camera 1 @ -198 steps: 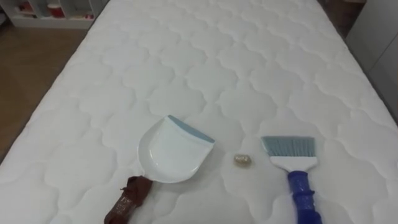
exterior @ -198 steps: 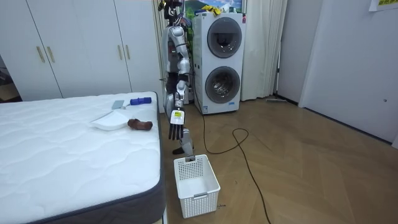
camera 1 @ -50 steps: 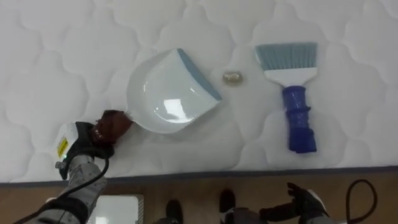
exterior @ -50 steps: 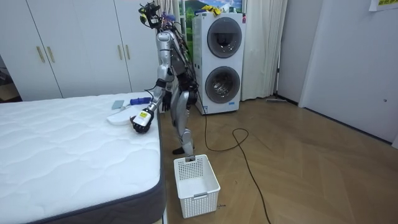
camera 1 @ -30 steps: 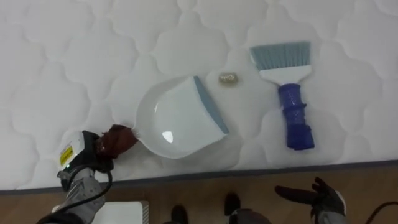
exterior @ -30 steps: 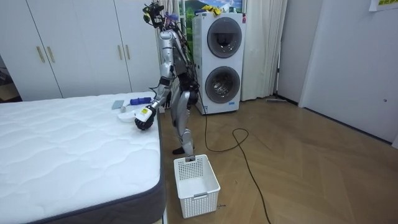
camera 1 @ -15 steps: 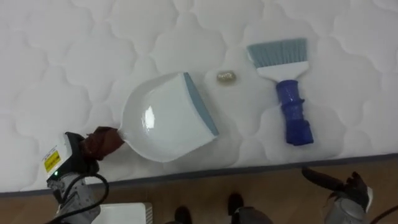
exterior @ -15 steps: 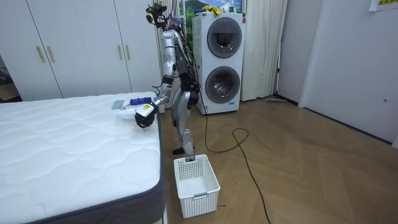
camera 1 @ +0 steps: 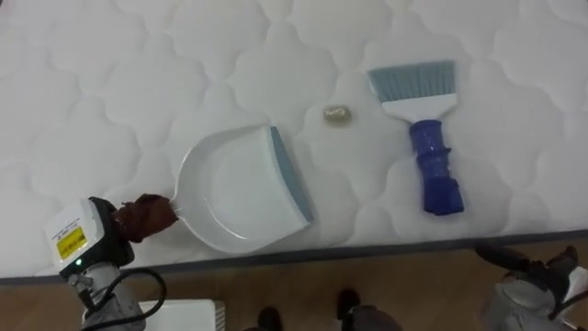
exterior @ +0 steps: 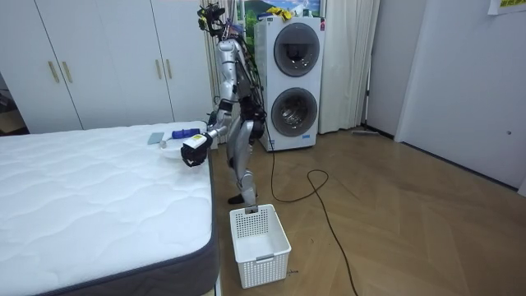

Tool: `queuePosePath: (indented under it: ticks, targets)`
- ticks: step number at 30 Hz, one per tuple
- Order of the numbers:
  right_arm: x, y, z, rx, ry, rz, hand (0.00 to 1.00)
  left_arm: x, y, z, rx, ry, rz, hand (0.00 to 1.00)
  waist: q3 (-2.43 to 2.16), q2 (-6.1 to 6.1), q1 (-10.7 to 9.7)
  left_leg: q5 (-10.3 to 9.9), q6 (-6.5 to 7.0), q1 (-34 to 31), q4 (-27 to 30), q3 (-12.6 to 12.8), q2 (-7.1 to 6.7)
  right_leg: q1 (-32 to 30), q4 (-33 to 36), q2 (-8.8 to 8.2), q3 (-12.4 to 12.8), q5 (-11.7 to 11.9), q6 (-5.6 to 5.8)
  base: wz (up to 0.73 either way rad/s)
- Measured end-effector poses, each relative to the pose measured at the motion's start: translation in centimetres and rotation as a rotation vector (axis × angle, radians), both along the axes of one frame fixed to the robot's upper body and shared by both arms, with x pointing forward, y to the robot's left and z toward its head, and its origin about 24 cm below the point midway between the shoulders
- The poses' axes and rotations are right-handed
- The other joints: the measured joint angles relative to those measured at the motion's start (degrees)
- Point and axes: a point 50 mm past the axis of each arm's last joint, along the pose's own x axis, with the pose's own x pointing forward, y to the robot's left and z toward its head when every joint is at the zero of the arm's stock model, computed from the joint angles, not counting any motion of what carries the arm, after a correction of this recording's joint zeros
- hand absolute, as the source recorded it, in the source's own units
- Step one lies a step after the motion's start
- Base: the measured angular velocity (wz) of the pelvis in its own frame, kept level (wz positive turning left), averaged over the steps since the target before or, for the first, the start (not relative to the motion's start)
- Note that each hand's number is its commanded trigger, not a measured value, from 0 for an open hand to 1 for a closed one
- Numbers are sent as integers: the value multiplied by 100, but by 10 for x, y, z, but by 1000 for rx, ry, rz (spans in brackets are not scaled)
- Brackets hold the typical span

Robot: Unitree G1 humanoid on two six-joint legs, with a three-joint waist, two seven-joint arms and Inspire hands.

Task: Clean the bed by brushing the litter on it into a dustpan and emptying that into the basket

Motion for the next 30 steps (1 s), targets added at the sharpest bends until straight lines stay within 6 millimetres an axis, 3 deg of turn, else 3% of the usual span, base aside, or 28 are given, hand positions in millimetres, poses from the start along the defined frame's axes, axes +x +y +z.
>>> queuePosePath:
  ticks: [5,14,30]
  targets:
    - [19,7,18,-200,-15,113,0,5,-3,2,17,3,-14,100,29,-62,16,0,1,-4,-8,10,3,-4,-6,-57,-35,-5,-5,0]
    - [45,31,41,-367,-92,267,0,5,-2,2,39,24,-2,100,62,-122,130,2,4,9,-1,-2,24,19,-2,-80,-23,-18,11,0]
    - [58,54,51,-400,-145,383,0,21,-6,11,69,3,-23,100,155,-2,202,-5,2,-190,-12,-178,13,-85,3,-76,-193,-58,-6,5]
